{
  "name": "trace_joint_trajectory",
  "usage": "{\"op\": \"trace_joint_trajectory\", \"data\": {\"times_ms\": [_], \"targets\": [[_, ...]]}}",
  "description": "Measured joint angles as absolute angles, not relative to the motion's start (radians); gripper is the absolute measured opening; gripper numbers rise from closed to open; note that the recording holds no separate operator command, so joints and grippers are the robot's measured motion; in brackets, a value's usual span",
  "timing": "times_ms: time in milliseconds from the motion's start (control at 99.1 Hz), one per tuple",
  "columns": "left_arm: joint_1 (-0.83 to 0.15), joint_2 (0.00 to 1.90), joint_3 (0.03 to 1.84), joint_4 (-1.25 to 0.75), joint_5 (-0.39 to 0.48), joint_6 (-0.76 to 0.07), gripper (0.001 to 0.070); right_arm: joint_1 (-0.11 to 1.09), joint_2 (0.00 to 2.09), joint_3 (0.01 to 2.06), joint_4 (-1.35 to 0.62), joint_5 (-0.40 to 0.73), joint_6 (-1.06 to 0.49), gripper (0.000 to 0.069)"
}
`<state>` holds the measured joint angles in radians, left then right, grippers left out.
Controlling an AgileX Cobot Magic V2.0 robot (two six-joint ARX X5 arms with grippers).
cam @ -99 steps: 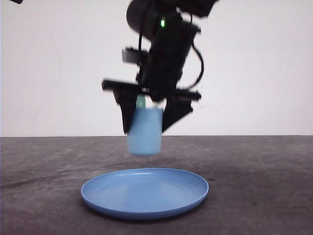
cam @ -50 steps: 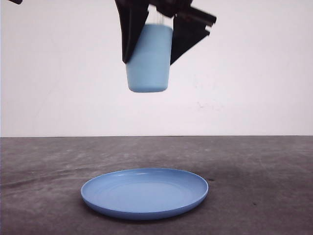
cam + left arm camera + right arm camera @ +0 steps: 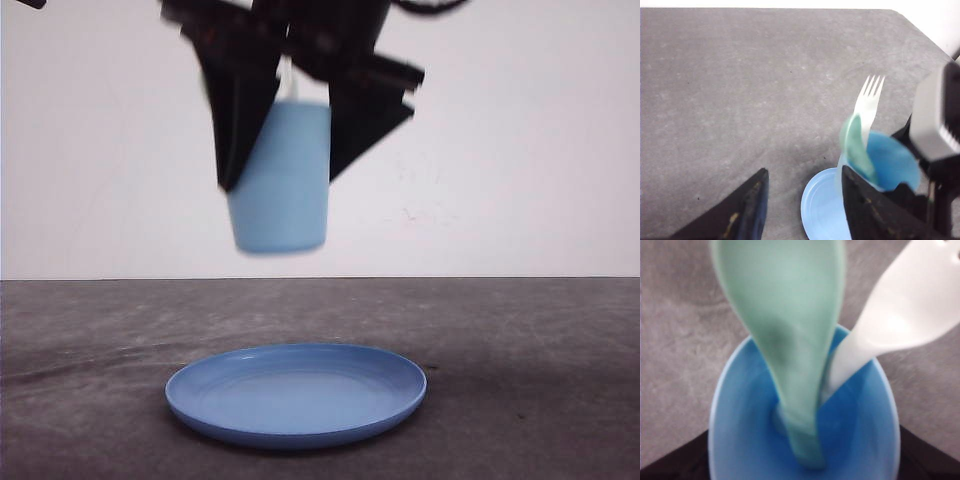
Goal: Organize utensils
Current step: 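Lift the cup with the right gripper and set it on the blue plate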
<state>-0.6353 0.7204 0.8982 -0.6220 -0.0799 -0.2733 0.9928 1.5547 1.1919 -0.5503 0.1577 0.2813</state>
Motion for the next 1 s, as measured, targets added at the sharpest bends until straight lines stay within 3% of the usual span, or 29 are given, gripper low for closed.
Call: {"op": "trace_joint_trajectory", "data": {"times_ms": [424, 848, 999], "targets": [[-0.635, 0.72, 0.898, -0.644, -0.08, -0.273, 0.0274, 1.037, 1.555, 0.895, -0.269, 0.206, 0.369, 0.0414], [-0.635, 0.72, 0.898, -0.645, -0.08, -0.273, 0.0274, 1.04, 1.557, 0.882, -0.22, 0.229, 0.385, 0.0414], [-0.635, 0.72, 0.898, -0.646, -0.08, -0.273, 0.0274, 1.041, 1.559, 0.882, -0.223, 0.226, 0.394, 0.0532]]}}
